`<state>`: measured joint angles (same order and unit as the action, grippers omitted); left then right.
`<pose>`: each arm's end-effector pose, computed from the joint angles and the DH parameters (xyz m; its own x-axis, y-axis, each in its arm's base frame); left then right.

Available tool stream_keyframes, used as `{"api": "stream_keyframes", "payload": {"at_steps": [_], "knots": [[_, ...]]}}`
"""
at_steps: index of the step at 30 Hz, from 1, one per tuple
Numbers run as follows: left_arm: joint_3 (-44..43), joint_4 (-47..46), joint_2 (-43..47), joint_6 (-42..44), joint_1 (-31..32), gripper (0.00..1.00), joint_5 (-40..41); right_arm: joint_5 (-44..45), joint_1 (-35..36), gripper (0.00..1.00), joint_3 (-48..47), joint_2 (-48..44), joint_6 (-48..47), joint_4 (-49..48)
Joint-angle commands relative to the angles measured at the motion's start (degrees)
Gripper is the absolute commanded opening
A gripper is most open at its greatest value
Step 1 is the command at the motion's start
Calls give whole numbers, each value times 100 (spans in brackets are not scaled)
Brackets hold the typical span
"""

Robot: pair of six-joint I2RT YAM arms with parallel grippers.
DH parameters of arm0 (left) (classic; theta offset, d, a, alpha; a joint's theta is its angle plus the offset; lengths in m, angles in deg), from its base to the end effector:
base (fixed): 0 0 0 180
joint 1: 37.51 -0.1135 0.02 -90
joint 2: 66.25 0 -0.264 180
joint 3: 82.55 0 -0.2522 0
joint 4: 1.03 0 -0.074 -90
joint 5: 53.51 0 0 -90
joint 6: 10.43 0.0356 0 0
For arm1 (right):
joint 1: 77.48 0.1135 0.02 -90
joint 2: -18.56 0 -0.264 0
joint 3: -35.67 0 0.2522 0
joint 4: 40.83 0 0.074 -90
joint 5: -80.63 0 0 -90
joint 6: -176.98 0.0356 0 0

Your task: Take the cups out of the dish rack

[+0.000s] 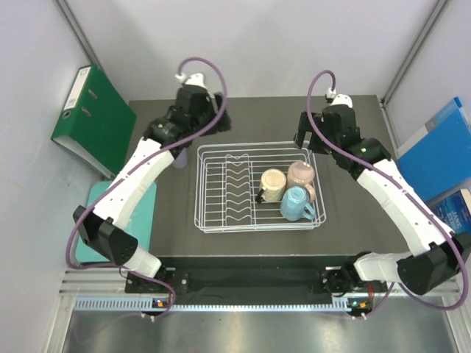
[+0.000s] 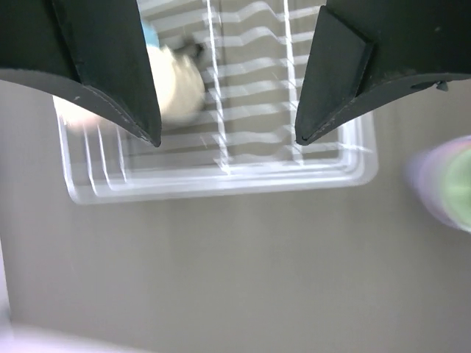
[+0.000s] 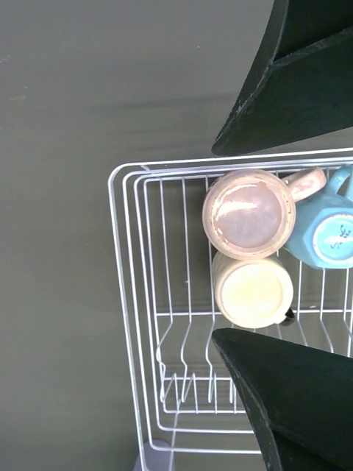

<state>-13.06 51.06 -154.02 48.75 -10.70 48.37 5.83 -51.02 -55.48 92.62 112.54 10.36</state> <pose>0.3043 -0.1455 0.4214 -0.5198 -0.2991 -0.8002 0.0174 0.9328 -0.3599 0.2533 0.1156 0.3807 -0.5544 0.1891 -0.8104 0.0040 0.9744 0.2247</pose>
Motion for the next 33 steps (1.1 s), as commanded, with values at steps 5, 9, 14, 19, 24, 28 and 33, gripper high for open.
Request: {"api": "stream_keyframes", "payload": {"at_steps": [5, 9, 14, 19, 24, 28, 33], "knots": [[736, -19, -21, 875, 861, 74, -1615, -88, 53, 99, 66, -568, -350, -149], [710, 508, -214, 1447, 1019, 72, -1890, -70, 61, 100, 249, -691, -271, -95], [921, 650, -259, 1843, 1388, 70, -2023, -184, 53, 99, 461, -770, -139, -104], [1184, 650, -337, 2159, 1933, 69, -2146, -237, 61, 100, 619, -832, 10, -87], [1492, 553, -487, 2239, 2188, 68, -1996, -254, 61, 100, 838, -981, 107, -95], [1589, 448, -592, 2169, 2215, 67, -1865, -351, 61, 100, 962, -1087, 124, -139], [1843, 141, -759, 2204, 2224, 67, -1891, -342, 70, 100, 1050, -1183, 142, -87]]}}
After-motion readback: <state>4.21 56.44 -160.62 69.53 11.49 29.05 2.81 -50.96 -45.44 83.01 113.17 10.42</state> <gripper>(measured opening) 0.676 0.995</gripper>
